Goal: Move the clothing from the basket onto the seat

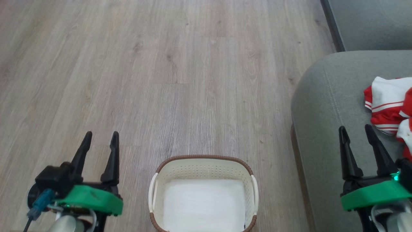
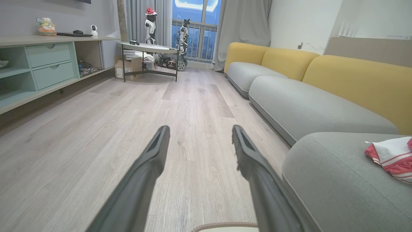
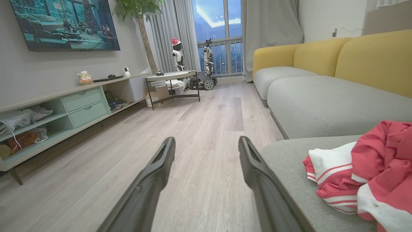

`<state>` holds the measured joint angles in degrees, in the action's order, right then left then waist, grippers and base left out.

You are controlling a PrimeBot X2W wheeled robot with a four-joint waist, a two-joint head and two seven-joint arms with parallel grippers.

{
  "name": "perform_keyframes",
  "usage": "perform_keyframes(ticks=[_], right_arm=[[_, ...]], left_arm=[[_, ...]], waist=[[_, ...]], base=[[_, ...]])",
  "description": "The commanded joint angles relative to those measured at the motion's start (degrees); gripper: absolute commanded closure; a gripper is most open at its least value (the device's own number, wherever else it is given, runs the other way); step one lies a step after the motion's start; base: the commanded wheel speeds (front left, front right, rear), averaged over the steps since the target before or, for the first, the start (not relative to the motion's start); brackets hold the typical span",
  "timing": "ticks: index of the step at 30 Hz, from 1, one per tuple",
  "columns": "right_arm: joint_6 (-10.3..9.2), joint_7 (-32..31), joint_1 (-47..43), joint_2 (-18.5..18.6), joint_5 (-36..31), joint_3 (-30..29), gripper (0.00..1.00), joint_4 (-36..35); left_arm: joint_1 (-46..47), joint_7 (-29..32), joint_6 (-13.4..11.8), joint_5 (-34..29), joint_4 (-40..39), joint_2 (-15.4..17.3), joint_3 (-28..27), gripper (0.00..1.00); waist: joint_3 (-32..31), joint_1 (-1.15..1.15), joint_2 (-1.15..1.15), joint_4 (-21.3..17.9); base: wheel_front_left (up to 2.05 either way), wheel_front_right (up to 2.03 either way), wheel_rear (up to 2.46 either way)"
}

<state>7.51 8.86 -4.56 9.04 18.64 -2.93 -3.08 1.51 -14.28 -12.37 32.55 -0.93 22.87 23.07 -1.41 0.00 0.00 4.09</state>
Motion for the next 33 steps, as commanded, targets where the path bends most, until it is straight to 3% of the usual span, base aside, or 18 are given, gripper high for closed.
perform_keyframes(ticks=[1, 14, 33], right_arm=[[-0.02, 1.2, 1.0, 0.6, -0.3, 1.2, 0.00, -1.3], [-0.02, 3.1, 1.4, 0.9, 0.7, 2.4, 0.00, 1.8], [-0.02, 3.1, 1.9, 1.1, 1.3, 3.2, 0.00, 2.3]], left_arm=[[1.3, -0.7, 1.0, -1.6, -0.8, 0.3, -4.2, 0.00], [-1.4, -0.7, 7.4, -8.0, 3.4, -4.7, -11.2, 0.00], [-1.6, -0.7, 11.3, -11.7, 6.0, -8.2, -14.9, 0.00]], waist=[[0.0, 0.00, 0.00, -0.2], [0.0, 0.00, 0.00, -0.9], [-0.2, 0.00, 0.00, -1.3]], base=[[0.00, 0.00, 0.00], [0.00, 0.00, 0.00], [0.00, 0.00, 0.00]])
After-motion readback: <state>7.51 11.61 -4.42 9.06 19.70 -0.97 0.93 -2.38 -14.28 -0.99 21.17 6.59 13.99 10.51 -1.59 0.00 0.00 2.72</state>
